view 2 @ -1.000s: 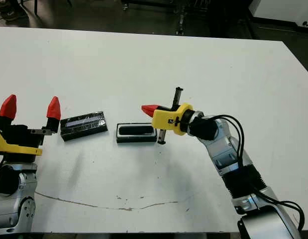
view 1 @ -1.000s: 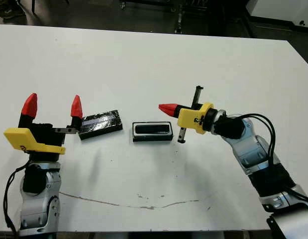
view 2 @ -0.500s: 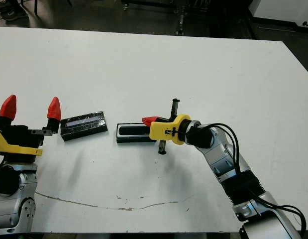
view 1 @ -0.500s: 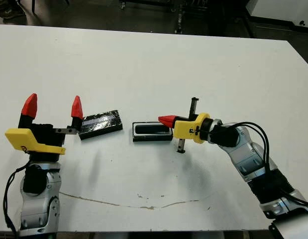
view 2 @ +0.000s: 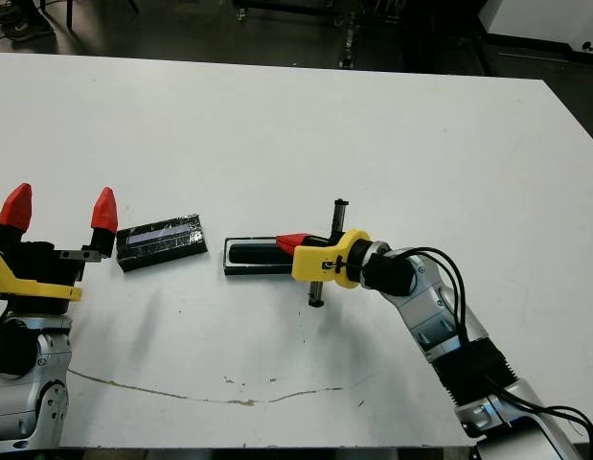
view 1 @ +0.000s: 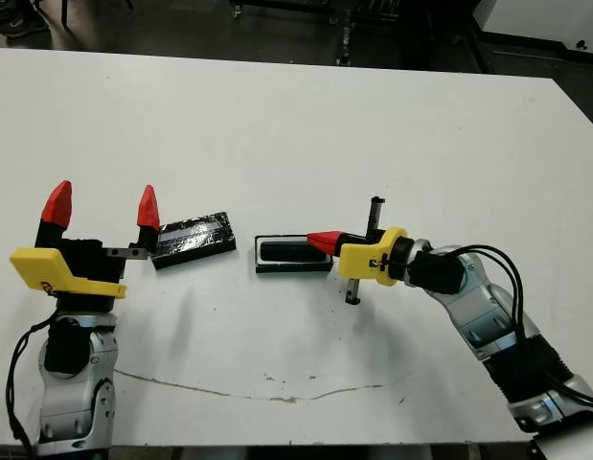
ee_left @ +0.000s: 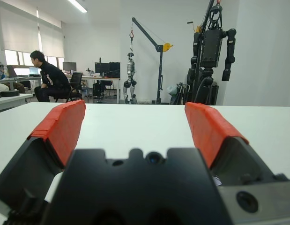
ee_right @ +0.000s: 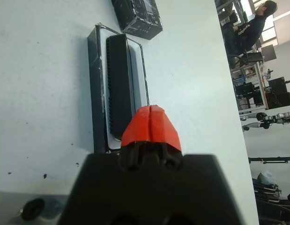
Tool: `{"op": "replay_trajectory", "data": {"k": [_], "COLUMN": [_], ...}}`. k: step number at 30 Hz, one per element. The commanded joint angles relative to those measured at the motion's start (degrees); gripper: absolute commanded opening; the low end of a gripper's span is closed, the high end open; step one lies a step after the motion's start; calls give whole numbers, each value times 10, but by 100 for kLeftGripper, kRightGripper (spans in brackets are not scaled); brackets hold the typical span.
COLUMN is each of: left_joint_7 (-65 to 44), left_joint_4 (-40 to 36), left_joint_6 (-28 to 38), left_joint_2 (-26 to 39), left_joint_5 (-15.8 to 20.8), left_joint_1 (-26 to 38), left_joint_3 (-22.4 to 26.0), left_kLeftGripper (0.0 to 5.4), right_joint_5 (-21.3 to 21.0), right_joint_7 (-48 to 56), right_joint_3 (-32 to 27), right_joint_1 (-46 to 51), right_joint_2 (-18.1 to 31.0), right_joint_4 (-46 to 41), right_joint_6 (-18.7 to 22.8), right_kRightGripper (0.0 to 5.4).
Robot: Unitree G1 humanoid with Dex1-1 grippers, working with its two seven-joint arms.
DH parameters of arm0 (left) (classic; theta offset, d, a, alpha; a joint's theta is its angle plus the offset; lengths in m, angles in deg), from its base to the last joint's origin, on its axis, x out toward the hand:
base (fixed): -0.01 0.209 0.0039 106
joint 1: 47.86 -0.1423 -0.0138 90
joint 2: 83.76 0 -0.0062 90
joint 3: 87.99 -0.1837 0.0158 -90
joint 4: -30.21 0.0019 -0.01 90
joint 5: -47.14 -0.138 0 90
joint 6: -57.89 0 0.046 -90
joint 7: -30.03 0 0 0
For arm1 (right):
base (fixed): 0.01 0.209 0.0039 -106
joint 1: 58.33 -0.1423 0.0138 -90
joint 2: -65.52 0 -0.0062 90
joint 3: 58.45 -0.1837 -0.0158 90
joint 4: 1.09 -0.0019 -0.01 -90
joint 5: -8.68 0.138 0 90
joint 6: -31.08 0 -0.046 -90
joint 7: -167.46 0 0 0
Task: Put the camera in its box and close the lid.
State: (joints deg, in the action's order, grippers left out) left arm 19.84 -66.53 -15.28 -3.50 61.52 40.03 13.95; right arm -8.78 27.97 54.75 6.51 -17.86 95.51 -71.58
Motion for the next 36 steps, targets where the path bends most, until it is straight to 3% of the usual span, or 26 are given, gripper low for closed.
{"op": "replay_trajectory", "data": {"k": [1,21,30,36], "left_joint_7": [-3,-4,2,-3], "left_joint_4": [7,5,-4,0], "left_joint_6": [2,1,-7,-7], "left_joint_2": [0,-3,-2,-1], "left_joint_5": [-2,1,1,3], "left_joint_1": [-3,-2,-2,1], "left_joint_3": [-1,-2,-2,-3], "left_kLeftGripper": [540,540,540,540], "right_joint_5": [1,4,38,26], "right_joint_7": [7,12,25,20], "right_joint_3": [9,11,-1,2], "right_joint_1": [25,38,58,61], "right_joint_2": [11,25,44,53], "right_joint_4": [6,-8,-43,-41], "right_joint_6": [-5,4,4,5], "right_kRightGripper": [1,1,1,1]}}
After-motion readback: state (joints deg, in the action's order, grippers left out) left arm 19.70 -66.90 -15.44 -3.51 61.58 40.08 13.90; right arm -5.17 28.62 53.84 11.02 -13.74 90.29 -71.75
